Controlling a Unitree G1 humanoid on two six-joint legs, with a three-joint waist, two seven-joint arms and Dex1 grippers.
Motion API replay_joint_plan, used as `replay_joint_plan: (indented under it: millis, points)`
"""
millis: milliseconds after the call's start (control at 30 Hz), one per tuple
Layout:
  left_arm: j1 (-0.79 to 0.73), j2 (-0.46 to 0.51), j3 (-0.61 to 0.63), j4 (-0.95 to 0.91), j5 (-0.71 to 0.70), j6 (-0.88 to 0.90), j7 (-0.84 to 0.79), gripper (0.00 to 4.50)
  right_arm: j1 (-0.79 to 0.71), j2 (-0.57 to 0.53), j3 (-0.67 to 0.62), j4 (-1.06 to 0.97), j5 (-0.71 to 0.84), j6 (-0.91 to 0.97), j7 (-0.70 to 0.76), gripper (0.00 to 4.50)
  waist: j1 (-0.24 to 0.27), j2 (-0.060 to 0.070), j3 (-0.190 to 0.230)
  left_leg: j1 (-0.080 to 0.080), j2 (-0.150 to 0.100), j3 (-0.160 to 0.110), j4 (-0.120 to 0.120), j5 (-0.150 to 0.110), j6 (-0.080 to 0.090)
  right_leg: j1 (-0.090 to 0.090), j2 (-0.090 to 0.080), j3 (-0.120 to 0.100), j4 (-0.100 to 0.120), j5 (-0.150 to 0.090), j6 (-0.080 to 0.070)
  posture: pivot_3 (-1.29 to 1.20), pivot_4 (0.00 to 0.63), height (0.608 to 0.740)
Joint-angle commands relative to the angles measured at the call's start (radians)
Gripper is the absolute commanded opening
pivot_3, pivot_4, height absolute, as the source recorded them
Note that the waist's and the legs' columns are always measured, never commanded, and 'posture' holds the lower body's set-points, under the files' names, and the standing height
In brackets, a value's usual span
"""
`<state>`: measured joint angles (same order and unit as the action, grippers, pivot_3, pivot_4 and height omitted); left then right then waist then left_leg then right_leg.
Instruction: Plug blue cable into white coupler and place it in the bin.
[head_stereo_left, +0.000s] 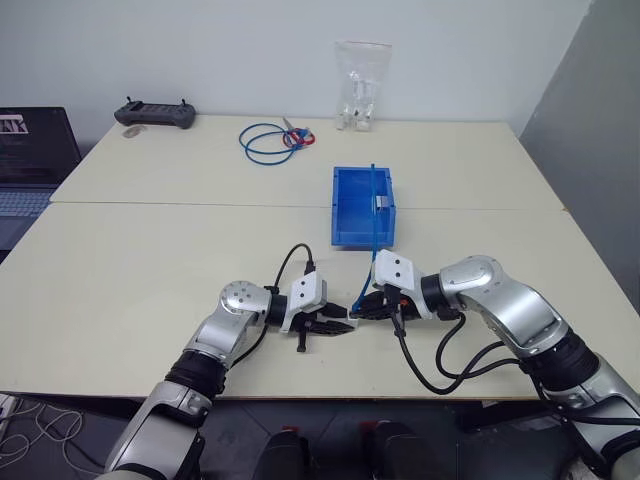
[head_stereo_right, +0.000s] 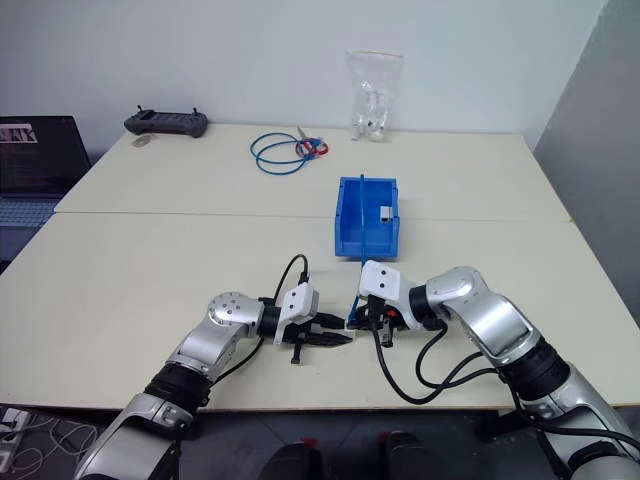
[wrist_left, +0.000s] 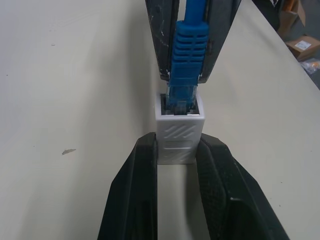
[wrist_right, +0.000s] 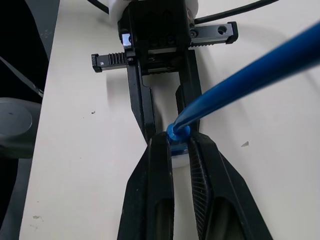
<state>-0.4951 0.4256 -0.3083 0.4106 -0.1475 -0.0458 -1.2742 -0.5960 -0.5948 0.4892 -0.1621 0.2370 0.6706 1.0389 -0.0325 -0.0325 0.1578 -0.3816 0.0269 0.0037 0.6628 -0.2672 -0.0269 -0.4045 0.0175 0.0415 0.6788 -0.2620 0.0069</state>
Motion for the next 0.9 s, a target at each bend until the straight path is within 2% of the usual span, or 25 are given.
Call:
replay_joint_plan:
  millis: [33, 100, 333, 433, 533, 633, 733, 767, 800, 900]
  points:
    - [-0.006, 0.010, 0.043, -0.049, -0.034, 0.034, 0.003, 1.46, 0.070, 0.000, 0.070, 0.097, -0.032, 0.074, 0.009, 0.22, 0.000, 0.000, -0.004, 0.000, 0.000, 0.000, 0.000, 0.000, 0.000, 0.000, 0.000, 0.000, 0.000, 0.000, 0.000, 0.00, 0.150, 0.740]
    - [-0.004, 0.017, 0.050, -0.066, -0.046, 0.054, -0.001, 1.80, 0.066, 0.007, 0.040, 0.086, -0.014, 0.092, 0.002, 0.22, 0.000, 0.000, -0.005, 0.000, 0.001, 0.000, 0.000, 0.000, 0.000, 0.000, 0.000, 0.000, 0.000, 0.000, 0.000, 0.00, 0.150, 0.740]
    - [0.073, 0.114, 0.163, -0.293, -0.131, 0.216, 0.050, 3.34, -0.022, 0.083, -0.267, 0.017, 0.168, 0.306, -0.107, 0.22, -0.001, 0.002, -0.002, -0.002, 0.001, -0.001, 0.000, 0.000, 0.000, -0.002, 0.000, 0.000, 0.001, 0.000, 0.000, 0.00, 0.150, 0.740]
    - [0.103, 0.148, 0.246, -0.409, -0.174, 0.311, 0.135, 3.83, -0.192, 0.180, -0.461, 0.124, 0.270, 0.426, -0.207, 0.22, -0.006, 0.005, 0.005, -0.003, 0.001, 0.000, 0.000, 0.000, 0.000, -0.003, 0.000, 0.001, 0.001, 0.000, -0.001, 0.00, 0.150, 0.740]
    - [0.091, 0.139, 0.324, -0.465, -0.177, 0.374, 0.272, 4.41, -0.382, 0.269, -0.608, 0.361, 0.258, 0.399, -0.384, 0.22, -0.009, 0.007, 0.009, -0.006, 0.001, 0.000, 0.000, 0.000, 0.000, -0.007, -0.001, 0.001, 0.003, 0.000, 0.000, 0.00, 0.150, 0.740]
    - [0.073, 0.096, 0.385, -0.545, -0.213, 0.456, 0.406, 4.46, -0.539, 0.308, -0.669, 0.658, 0.178, 0.242, -0.549, 0.22, -0.004, 0.006, 0.008, -0.007, 0.002, -0.002, -0.001, 0.000, 0.000, -0.007, 0.000, -0.001, 0.002, 0.000, -0.001, 0.00, 0.150, 0.740]
    - [0.070, 0.056, 0.394, -0.622, -0.237, 0.519, 0.487, 4.46, -0.632, 0.314, -0.645, 0.879, 0.104, 0.083, -0.583, 0.22, 0.003, 0.005, 0.008, -0.010, 0.000, -0.001, -0.002, 0.000, 0.000, -0.008, -0.002, -0.001, 0.000, 0.003, -0.006, 0.00, 0.150, 0.740]
    - [0.074, 0.047, 0.388, -0.646, -0.242, 0.537, 0.505, 4.50, -0.656, 0.317, -0.637, 0.938, 0.088, 0.044, -0.579, 0.87, 0.003, 0.005, 0.008, -0.012, 0.000, -0.001, -0.001, -0.001, 0.000, -0.008, -0.002, -0.001, -0.001, 0.003, -0.006, 0.00, 0.150, 0.740]
    - [0.081, 0.040, 0.382, -0.666, -0.247, 0.553, 0.518, 4.50, -0.676, 0.319, -0.628, 0.988, 0.072, 0.012, -0.571, 0.94, 0.003, 0.005, 0.008, -0.015, -0.002, 0.000, -0.001, -0.001, 0.001, -0.011, -0.004, 0.000, -0.001, 0.003, -0.006, 0.00, 0.150, 0.740]
    - [0.094, 0.031, 0.377, -0.693, -0.251, 0.574, 0.544, 4.50, -0.718, 0.316, -0.609, 1.088, 0.031, -0.053, -0.556, 1.64, 0.001, 0.005, 0.008, -0.022, -0.003, 0.004, 0.000, -0.001, 0.000, -0.019, -0.006, 0.003, 0.000, 0.005, -0.004, 0.00, 0.150, 0.740]
